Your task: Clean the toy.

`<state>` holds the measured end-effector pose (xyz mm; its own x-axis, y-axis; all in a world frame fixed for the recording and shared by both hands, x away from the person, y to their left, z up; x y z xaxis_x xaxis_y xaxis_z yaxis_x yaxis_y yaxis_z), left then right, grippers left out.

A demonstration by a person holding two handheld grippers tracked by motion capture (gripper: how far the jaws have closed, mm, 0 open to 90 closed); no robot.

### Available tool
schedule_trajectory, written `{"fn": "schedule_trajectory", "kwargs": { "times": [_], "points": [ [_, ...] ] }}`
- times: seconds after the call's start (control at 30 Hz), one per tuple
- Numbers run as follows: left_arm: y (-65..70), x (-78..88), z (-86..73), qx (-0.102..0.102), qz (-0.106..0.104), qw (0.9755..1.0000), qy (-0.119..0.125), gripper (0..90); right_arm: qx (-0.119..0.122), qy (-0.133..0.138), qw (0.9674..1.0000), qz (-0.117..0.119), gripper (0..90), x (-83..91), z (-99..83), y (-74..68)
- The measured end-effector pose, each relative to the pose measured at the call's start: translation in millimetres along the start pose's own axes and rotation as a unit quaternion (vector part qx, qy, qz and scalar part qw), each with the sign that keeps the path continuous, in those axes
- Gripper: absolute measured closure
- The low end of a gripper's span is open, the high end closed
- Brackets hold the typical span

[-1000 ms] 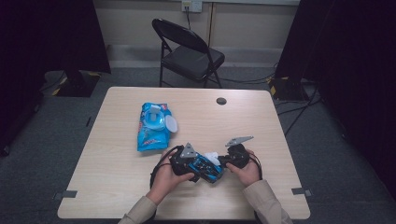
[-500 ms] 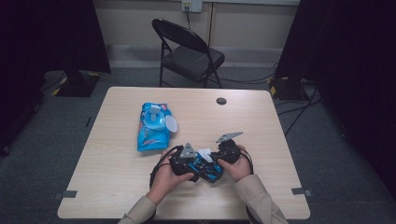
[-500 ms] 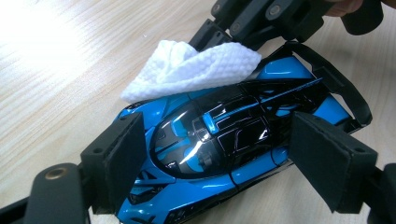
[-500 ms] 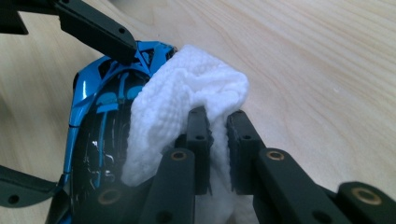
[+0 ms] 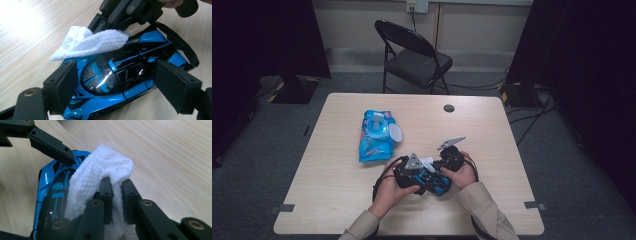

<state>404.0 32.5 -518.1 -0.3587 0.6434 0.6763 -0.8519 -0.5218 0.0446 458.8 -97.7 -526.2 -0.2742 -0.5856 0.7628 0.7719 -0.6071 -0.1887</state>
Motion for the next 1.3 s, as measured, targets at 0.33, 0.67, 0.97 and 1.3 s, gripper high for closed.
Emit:
{"fn": "schedule_trajectory", "kwargs": {
  "times": [0.33,0.67,0.97,1.3],
  "points": [
    [-0.2,0.1,-0.2,-0.002,0.000,1.0000,0.000,18.9,-0.005,0.001,1.0000,0.000,81.5,-8.2,10.5,0.1],
    [0.0,-0.1,-0.9,0.000,0.000,1.0000,0.007,18.9,-0.023,0.017,0.9996,0.004,81.2,-15.0,15.8,2.8],
    [0.1,-0.1,-1.0,0.000,0.001,1.0000,0.008,18.9,-0.044,0.051,0.9977,-0.004,81.2,-3.6,14.1,12.2],
    [-0.1,-0.1,-0.8,-0.001,0.000,1.0000,0.006,18.9,-0.063,0.084,0.9944,-0.010,81.2,22.8,4.9,25.6]
  ]
}}
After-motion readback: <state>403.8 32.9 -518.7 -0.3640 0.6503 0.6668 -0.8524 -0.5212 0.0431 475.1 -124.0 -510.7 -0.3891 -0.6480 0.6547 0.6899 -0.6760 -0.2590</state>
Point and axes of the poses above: each handheld gripper's, and its own axes: x roughly backward along the jaws, z roughly out of its top, y roughly to its right, the point moved 5 cm from there along -x, roughly forward along the jaws, and after that the axes turned 2 degrees about -y, right-handed, at the moved point
